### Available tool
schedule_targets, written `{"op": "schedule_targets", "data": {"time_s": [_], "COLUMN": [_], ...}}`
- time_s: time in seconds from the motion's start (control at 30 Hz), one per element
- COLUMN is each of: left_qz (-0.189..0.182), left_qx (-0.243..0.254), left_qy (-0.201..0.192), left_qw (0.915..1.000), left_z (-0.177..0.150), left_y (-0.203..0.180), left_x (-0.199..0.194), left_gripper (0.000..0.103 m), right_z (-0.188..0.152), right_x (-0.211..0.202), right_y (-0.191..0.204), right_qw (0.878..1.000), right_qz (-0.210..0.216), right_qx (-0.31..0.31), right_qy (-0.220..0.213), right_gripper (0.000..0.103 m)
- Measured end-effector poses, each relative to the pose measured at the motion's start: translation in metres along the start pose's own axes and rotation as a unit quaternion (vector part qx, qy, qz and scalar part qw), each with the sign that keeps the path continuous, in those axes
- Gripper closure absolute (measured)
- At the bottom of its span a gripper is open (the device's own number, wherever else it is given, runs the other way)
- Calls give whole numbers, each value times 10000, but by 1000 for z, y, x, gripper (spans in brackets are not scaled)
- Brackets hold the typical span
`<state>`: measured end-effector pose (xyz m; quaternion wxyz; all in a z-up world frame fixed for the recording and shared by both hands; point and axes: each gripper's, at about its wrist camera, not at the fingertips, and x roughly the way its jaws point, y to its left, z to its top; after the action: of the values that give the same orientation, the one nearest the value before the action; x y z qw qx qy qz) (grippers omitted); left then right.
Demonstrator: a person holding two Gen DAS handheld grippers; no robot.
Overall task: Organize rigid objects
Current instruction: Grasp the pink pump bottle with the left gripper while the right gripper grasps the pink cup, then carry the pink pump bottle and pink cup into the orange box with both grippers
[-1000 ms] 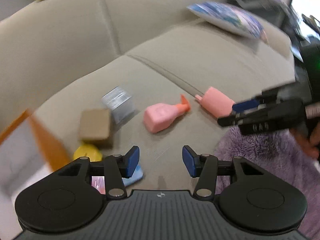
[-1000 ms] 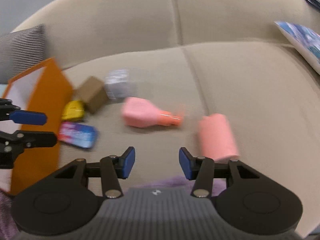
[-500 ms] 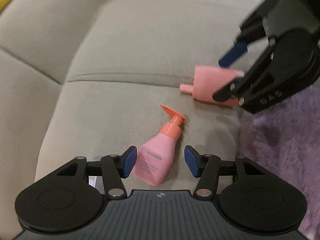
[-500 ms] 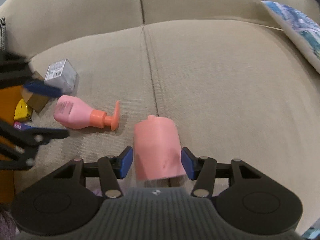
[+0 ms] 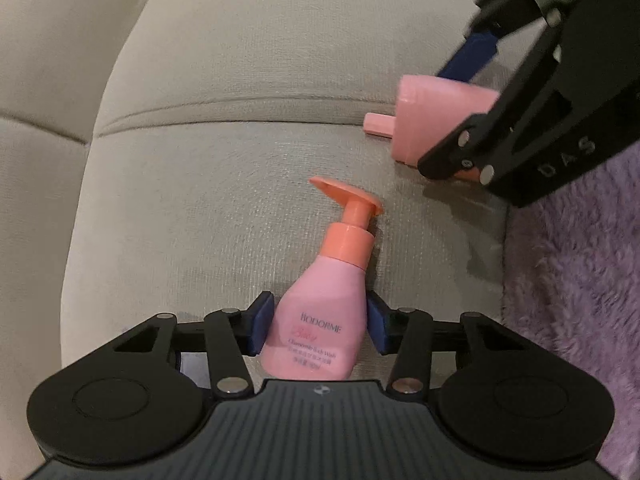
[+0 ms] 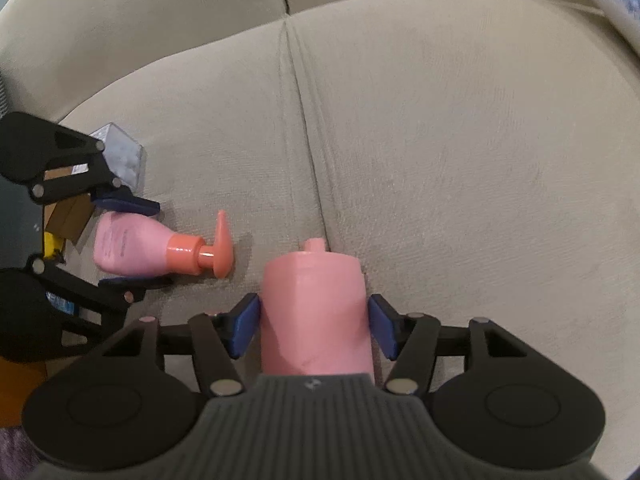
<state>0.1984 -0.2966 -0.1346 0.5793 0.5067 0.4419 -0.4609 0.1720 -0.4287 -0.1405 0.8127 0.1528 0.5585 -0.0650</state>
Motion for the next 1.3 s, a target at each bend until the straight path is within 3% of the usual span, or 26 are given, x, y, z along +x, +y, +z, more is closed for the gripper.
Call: {"op": "schedule_targets", "data": {"time_s": [0.1, 0.2, 0.33, 0.5, 0.87, 1.0, 1.17, 1.3], "left_qz": [-183, -276, -296, -291, 192, 474, 963, 1345], "left_qx": [-673, -1475, -2590, -3589, -4594, -4872, -5134, -5170], "left_qy": [-201, -572, -1162, -1628, -2766, -2988, -2827, -2461], "left_qw": [9974, 9870, 9584, 9186, 8439, 8193, 8045, 8088], "left_z": [-13, -23, -59, -105, -186, -229, -275, -308], "left_y": [9, 12, 9, -7, -17, -18, -12, -4], "left_x": [-11, -25, -50, -75, -153, -179, -185, -175], "left_gripper": [49, 50, 53, 54, 54, 54, 54, 54], "right_z": [-2, -10, -23, -33, -50, -47, -42, -40], "right_x": [-5, -18, -41, -56, -107, -127, -137, -127], "right_y": [1, 7, 24, 53, 119, 155, 210, 261], "right_qw": [10000, 9998, 9984, 9964, 9871, 9786, 9664, 9608], "right_qz": [-10, 75, 137, 193, 735, 1165, 1718, 1906], "right_qx": [-7, -19, -136, -334, -795, -1049, -1434, -1677], "right_qy": [-31, -185, -525, -759, -1178, -1329, -1267, -1112], "right_gripper": [43, 43, 43, 43, 43, 43, 43, 43]}}
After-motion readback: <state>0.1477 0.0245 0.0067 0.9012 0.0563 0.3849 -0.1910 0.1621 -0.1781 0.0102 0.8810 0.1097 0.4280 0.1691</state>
